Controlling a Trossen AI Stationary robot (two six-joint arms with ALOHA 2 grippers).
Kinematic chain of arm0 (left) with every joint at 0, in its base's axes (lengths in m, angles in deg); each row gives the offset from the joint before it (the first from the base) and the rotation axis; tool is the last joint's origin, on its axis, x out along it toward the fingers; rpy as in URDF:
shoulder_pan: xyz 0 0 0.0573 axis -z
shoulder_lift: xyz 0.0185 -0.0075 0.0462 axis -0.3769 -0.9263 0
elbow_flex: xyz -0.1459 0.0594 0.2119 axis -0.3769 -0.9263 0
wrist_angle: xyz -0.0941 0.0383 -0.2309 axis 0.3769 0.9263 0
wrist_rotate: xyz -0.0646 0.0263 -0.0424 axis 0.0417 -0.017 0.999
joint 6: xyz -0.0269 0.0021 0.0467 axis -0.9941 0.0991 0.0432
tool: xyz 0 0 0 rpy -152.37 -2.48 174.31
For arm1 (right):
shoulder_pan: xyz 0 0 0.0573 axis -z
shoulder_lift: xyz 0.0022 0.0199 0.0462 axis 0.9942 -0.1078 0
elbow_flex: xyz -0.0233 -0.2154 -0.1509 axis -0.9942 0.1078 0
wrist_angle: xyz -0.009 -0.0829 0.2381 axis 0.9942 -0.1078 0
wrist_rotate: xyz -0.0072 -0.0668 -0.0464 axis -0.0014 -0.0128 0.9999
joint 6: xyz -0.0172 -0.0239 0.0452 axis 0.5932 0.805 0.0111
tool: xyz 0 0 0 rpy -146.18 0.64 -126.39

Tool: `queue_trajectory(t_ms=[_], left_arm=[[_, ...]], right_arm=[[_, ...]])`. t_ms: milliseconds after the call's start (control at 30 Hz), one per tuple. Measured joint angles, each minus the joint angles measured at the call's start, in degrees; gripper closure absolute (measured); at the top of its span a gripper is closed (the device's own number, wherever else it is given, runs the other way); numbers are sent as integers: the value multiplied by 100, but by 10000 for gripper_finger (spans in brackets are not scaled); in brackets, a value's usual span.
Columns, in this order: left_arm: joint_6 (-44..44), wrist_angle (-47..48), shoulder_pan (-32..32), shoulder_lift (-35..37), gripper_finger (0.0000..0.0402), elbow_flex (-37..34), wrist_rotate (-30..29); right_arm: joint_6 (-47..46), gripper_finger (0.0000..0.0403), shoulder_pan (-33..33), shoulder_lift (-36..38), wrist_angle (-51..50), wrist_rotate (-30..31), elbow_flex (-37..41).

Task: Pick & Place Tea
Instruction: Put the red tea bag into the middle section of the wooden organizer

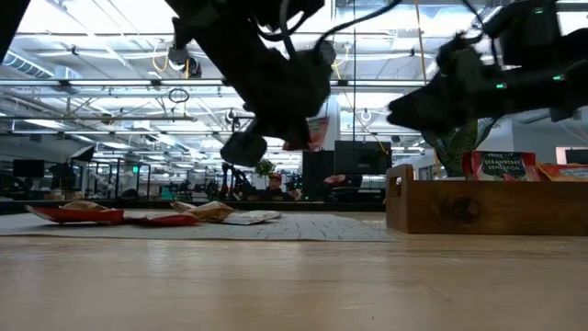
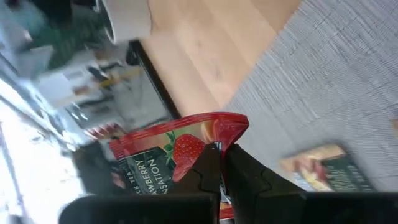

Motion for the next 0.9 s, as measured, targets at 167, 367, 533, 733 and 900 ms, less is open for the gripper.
queue_trajectory(t_ms=[167,367,533,733,900], left_arm=[[1065,-917,9,-321,387,1,-66],[1200,-1025,66,-383,392,2,-331],[1053,-874,121,-383,389,7,-331],[1081,-909,136,-383,392,7,-213],[1105,-923,136,-383,390,7,-179]], right_arm=[[-86,200,244,-897,399,-401,-470],[-169,200,602,-1452,367,-907,-800],[-365,202,915,-1528,446,-1414,-916],[-466,216,1052,-1576,201,-2108,-1182],[-449,224,1054,-1808,-36,-2472,-1504]])
